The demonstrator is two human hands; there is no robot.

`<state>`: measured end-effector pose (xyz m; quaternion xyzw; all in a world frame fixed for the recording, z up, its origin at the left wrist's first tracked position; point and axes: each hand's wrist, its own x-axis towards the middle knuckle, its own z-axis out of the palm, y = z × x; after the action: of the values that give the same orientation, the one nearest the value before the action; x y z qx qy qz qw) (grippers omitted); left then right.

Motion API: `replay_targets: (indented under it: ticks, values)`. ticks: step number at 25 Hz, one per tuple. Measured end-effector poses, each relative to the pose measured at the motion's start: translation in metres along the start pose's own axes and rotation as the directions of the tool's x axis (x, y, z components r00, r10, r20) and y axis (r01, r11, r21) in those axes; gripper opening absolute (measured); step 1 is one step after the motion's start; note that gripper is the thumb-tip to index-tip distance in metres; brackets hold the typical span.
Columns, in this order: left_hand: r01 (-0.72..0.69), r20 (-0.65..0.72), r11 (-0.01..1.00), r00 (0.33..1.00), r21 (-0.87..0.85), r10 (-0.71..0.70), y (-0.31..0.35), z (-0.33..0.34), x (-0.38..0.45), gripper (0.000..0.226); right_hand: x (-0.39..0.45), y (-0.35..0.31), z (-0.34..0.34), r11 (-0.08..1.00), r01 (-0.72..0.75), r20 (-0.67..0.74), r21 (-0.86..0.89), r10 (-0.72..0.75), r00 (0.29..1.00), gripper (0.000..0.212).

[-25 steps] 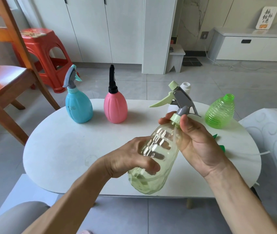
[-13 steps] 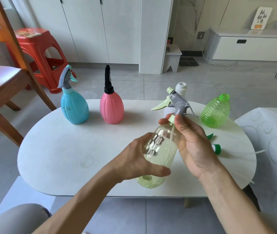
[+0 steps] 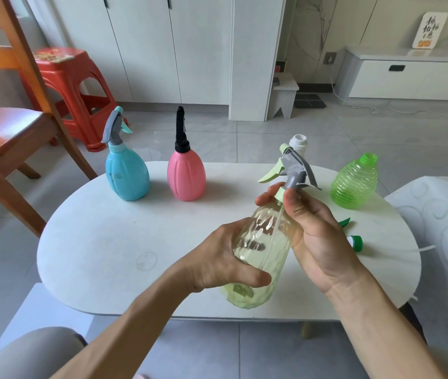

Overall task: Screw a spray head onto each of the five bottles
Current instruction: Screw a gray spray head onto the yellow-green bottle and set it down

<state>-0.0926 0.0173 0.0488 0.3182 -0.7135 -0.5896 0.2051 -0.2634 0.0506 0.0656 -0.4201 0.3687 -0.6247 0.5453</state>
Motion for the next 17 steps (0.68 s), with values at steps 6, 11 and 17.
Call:
replay_targets:
  ticks: [6,11,17]
  values:
    - [0.056,-0.098,0.994,0.994,0.097,-0.046,-0.001,0.005,0.003,0.071,0.000,-0.002,0.000,0.998,0.008,-0.027,-0.056,-0.009,1.000,0.020]
    - [0.046,-0.198,0.988,0.980,0.150,-0.015,-0.006,0.003,0.004,0.083,0.001,0.001,-0.004,0.953,0.099,-0.011,-0.285,-0.107,0.994,0.030]
    - [0.123,-0.287,0.971,0.956,0.204,-0.061,-0.016,-0.012,0.011,0.098,0.003,0.016,0.008,0.665,0.209,0.044,-0.717,-0.256,0.966,0.019]
